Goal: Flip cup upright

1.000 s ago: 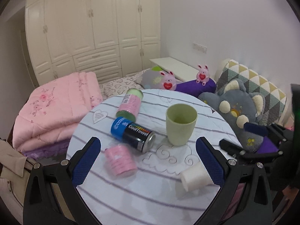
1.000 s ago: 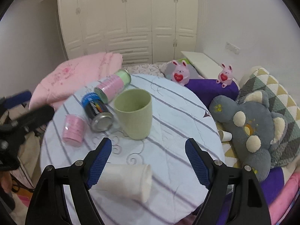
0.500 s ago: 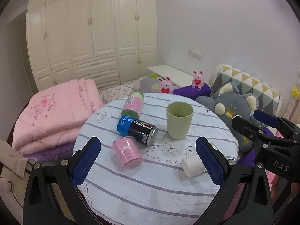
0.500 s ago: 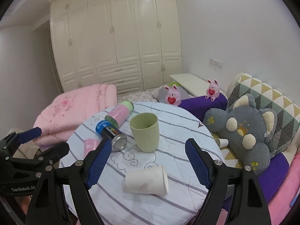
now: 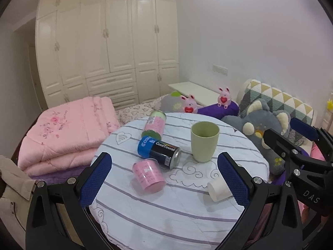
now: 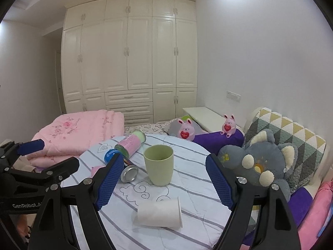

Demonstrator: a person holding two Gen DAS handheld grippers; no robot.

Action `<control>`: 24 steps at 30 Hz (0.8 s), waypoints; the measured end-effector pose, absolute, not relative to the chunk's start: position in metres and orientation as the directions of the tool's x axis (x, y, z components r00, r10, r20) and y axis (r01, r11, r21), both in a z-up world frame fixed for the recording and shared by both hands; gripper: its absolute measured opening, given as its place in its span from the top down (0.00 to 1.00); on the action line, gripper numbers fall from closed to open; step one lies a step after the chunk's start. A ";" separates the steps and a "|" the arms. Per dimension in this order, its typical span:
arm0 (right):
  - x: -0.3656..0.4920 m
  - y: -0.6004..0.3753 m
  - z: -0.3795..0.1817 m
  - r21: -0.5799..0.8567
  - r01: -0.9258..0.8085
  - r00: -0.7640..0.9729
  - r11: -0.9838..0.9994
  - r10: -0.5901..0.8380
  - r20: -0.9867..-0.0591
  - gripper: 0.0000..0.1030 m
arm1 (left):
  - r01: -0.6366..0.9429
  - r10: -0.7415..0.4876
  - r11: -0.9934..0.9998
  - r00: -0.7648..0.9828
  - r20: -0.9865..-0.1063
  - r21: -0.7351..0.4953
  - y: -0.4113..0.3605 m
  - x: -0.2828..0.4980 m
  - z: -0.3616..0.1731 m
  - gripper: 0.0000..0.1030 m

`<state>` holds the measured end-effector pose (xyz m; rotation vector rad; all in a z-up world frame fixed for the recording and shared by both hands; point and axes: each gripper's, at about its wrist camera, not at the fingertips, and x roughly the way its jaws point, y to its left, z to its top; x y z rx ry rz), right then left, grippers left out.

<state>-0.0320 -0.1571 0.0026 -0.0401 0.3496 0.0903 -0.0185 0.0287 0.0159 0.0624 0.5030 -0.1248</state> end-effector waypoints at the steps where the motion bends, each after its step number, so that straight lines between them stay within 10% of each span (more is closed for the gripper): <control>1: -0.033 -0.157 0.003 -0.026 -0.095 0.938 0.995 0.081 -0.338 0.20 | 0.128 -0.096 0.991 0.873 -0.477 0.034 0.029 -0.019 0.016 0.00; 24: -0.035 -0.164 0.010 -0.025 -0.078 0.951 0.997 0.067 -0.301 0.20 | 0.159 -0.137 0.987 0.881 -0.453 0.010 0.015 -0.018 0.022 0.00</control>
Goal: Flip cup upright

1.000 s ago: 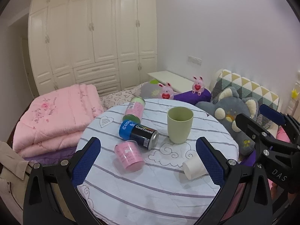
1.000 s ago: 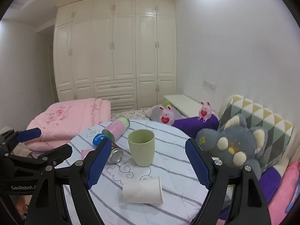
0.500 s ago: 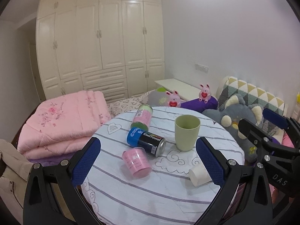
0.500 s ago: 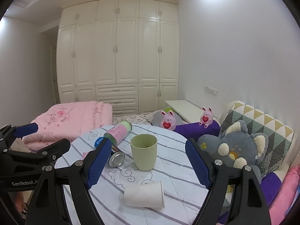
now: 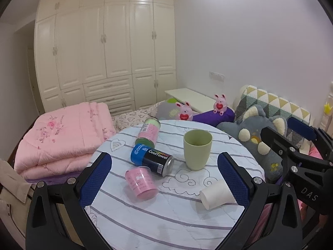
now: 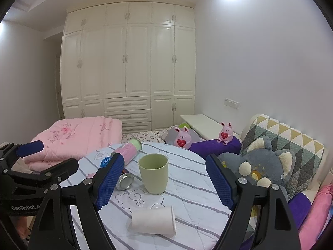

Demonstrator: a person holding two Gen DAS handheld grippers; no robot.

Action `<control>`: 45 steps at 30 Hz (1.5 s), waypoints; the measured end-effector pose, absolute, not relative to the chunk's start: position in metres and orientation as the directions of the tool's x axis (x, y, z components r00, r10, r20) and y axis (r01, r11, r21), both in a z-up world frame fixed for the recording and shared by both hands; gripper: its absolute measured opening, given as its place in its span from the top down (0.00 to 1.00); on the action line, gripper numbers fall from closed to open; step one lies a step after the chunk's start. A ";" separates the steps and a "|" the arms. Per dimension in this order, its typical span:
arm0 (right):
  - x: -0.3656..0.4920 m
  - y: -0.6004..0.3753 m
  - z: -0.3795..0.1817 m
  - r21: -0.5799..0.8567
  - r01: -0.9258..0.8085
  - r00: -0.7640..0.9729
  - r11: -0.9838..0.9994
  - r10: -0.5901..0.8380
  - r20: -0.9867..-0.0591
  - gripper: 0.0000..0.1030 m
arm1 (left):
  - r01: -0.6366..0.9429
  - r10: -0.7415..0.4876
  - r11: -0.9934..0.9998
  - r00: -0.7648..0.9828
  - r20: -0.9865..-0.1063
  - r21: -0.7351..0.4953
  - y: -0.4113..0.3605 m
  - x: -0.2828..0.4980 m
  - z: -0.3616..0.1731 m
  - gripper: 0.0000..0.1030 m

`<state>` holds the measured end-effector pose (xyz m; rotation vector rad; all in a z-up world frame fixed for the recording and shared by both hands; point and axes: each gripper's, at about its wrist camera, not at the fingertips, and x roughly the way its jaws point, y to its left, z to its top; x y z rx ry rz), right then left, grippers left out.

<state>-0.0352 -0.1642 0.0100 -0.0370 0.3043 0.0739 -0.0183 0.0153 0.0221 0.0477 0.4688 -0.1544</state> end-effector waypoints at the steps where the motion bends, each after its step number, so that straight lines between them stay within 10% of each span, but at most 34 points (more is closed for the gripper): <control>1: -0.035 -0.165 0.010 -0.024 -0.078 0.951 0.997 0.067 -0.301 0.20 | 0.160 -0.139 0.987 0.879 -0.457 0.008 0.015 -0.018 0.022 0.00; 45: -0.028 -0.178 0.002 0.017 -0.057 0.939 0.998 0.059 -0.339 0.20 | 0.158 -0.115 0.986 0.876 -0.468 0.055 -0.004 -0.009 0.014 0.00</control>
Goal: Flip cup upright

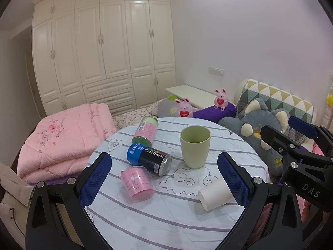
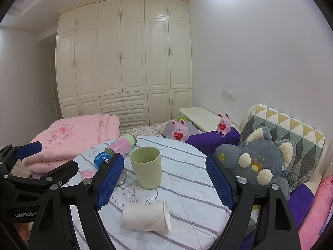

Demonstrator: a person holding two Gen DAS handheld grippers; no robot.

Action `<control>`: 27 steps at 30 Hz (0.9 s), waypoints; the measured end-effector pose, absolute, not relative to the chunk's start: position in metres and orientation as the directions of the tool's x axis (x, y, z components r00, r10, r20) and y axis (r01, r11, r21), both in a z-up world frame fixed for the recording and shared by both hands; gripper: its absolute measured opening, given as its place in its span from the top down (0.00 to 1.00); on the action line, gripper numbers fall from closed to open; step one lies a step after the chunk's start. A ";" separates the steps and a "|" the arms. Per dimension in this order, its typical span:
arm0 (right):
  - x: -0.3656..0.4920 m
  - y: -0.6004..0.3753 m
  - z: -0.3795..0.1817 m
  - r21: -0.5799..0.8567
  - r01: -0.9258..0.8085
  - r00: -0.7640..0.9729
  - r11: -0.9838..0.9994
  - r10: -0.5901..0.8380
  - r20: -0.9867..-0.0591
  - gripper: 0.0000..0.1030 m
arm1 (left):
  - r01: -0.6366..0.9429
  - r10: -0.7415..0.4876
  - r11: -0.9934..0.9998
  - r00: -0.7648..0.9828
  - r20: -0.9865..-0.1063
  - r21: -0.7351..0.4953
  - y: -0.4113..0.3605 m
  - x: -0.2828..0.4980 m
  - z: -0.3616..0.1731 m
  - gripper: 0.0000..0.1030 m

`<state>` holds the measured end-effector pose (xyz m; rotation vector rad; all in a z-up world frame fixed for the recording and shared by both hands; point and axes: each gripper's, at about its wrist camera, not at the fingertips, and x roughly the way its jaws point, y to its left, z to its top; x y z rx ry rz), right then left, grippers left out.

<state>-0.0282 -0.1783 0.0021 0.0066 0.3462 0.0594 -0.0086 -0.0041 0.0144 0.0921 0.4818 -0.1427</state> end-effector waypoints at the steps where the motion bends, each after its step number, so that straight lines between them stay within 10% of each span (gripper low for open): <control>1: -0.028 -0.178 0.002 0.016 -0.057 0.938 0.998 0.059 -0.340 0.20 | 0.158 -0.114 0.986 0.876 -0.469 0.055 -0.004 -0.007 0.014 0.00; 27: -0.024 -0.176 -0.002 0.007 -0.056 0.932 0.998 0.054 -0.359 0.20 | 0.151 -0.103 0.987 0.875 -0.473 0.063 0.000 -0.001 0.005 0.00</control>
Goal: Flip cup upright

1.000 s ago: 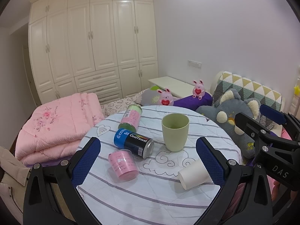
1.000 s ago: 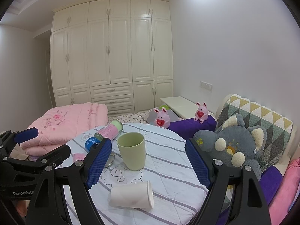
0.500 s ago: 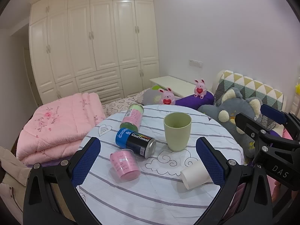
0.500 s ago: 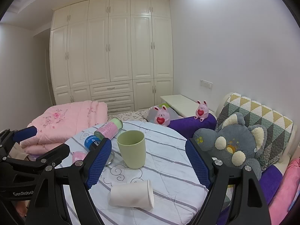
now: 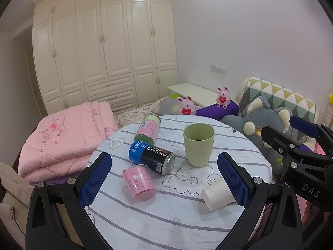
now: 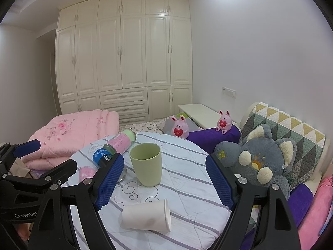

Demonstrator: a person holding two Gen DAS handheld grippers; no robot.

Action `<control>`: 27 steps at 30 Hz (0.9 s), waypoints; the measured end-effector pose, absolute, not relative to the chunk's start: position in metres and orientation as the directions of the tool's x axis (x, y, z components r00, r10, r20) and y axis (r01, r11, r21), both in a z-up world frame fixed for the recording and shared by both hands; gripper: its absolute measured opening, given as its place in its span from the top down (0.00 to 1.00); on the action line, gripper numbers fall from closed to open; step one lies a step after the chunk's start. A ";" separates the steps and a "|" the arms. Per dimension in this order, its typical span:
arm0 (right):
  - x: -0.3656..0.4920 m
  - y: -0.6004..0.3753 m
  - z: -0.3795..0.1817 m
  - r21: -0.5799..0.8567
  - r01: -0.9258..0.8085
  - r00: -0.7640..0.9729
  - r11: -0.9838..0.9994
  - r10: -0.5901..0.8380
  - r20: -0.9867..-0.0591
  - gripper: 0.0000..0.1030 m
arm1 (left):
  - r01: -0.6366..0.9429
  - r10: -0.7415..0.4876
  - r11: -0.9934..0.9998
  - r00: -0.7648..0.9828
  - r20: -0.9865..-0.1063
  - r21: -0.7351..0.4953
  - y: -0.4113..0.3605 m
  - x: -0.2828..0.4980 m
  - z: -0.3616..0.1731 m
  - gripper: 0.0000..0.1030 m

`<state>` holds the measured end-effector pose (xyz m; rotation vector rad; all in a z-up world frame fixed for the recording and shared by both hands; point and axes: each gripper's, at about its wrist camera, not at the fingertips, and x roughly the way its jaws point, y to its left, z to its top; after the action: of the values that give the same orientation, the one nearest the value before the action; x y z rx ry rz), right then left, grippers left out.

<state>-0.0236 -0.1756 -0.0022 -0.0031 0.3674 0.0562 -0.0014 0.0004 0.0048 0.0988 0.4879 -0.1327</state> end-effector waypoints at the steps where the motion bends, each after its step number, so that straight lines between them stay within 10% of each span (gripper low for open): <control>1: -0.022 -0.175 -0.003 0.006 -0.056 0.931 0.998 0.054 -0.360 0.20 | 0.150 -0.103 0.987 0.876 -0.472 0.063 0.000 -0.002 0.005 0.00; 27: -0.012 -0.172 -0.007 -0.018 -0.067 0.921 0.998 0.055 -0.386 0.20 | 0.147 -0.099 0.987 0.873 -0.478 0.064 0.001 0.002 0.002 0.00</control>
<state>-0.0125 -0.1723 -0.0069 -0.0307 0.3958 0.0631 0.0018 0.0012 0.0024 0.0993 0.4941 -0.1285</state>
